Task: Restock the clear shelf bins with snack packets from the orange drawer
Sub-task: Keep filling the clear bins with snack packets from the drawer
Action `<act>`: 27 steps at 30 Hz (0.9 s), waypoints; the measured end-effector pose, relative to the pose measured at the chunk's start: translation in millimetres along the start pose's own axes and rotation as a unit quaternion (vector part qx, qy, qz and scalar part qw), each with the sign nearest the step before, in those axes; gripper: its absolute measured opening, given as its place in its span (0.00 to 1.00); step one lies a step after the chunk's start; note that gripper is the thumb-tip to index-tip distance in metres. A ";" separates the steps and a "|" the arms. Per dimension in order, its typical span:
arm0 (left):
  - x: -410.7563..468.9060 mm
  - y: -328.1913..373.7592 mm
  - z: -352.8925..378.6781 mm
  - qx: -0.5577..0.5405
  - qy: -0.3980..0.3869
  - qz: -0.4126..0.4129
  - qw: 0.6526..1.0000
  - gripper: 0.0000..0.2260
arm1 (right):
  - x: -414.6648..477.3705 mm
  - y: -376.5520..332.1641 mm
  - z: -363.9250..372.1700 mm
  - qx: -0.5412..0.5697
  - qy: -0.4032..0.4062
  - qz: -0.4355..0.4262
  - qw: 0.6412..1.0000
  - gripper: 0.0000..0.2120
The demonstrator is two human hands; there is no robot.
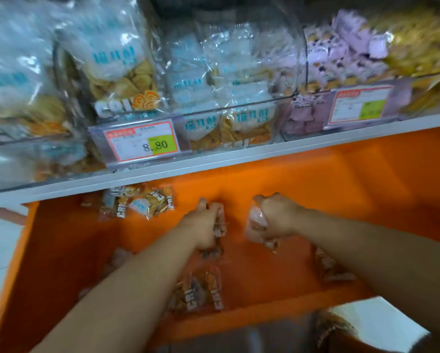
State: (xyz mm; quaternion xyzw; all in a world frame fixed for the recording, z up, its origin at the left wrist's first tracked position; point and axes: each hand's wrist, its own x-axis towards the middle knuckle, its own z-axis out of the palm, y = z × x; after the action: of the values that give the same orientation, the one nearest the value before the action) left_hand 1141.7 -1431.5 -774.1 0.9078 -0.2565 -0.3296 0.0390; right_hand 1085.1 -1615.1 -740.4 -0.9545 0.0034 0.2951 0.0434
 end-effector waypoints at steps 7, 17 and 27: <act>-85.2 14.6 -50.6 0.075 0.119 0.076 0.987 0.42 | -77.7 -29.2 -62.5 0.004 0.098 -0.053 0.994 0.27; -199.3 24.6 -147.7 -0.023 0.261 0.147 0.954 0.44 | -168.1 -41.0 -157.4 0.138 0.278 -0.126 0.942 0.26; -160.6 53.0 -226.5 -0.113 0.462 0.177 0.862 0.34 | -123.9 -29.7 -205.0 0.370 0.487 -0.139 0.779 0.23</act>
State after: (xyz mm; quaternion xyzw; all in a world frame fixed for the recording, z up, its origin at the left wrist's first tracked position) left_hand 1153.8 -1420.7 -491.9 0.8849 -0.3262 0.1133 0.3125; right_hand 1099.2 -1605.3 -499.6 -0.8716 0.0007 -0.2419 0.4265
